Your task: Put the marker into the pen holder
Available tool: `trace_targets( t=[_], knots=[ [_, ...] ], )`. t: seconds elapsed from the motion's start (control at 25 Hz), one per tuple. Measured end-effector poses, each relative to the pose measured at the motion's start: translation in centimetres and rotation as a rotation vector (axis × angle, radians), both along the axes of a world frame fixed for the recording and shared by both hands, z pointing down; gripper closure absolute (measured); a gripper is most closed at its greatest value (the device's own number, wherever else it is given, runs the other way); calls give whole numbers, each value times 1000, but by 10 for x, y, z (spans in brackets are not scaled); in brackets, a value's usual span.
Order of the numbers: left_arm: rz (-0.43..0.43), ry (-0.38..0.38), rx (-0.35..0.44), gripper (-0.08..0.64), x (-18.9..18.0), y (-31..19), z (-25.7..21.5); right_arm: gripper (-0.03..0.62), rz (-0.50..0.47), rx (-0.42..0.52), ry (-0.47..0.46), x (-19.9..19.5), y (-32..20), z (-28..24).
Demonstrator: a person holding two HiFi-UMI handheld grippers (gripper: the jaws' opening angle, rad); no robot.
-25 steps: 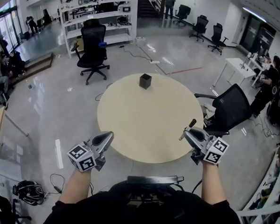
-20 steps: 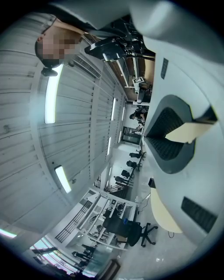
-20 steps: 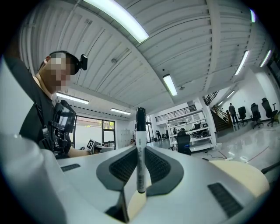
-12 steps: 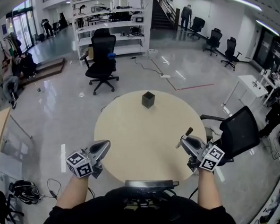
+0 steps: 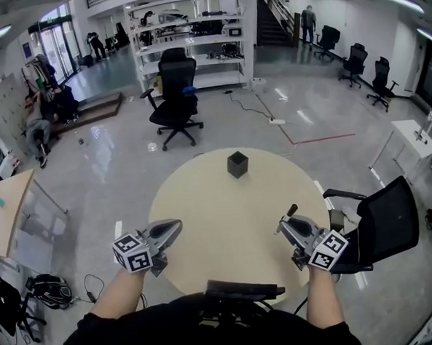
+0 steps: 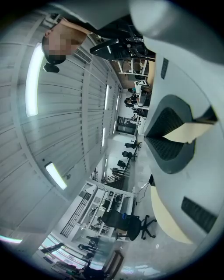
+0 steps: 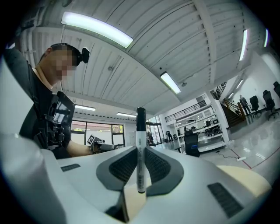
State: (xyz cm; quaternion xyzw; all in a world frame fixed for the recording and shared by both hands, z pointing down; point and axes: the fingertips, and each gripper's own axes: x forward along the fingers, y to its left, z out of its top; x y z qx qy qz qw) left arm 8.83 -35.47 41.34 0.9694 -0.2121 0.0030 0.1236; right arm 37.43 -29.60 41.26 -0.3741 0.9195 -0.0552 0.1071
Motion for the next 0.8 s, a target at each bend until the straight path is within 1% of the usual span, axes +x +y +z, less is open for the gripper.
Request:
trace_targets(
  t=[0.16, 0.28, 0.36, 0.56, 0.68, 0.72, 0.8],
  knots=[
    [35, -5, 15, 563, 14, -19, -8, 529, 8, 11, 31, 0, -13, -4],
    [83, -27, 34, 561, 20, -33, -4, 531, 37, 10, 47, -3, -21, -5],
    [122, -26, 40, 563, 19, -46, -1, 531, 63, 9, 57, -10, -28, -4],
    [240, 27, 31, 563, 1, -95, 6, 531, 157, 5, 104, -43, -56, -6],
    [287, 45, -5, 563, -18, -136, 24, 531, 243, -16, 101, -69, -81, 0],
    [298, 38, 0, 563, -25, -153, 25, 531, 263, -13, 89, -80, -91, 0],
    [317, 25, 46, 563, -30, -180, 18, 529, 275, -1, 73, -98, -110, -9]
  ],
)
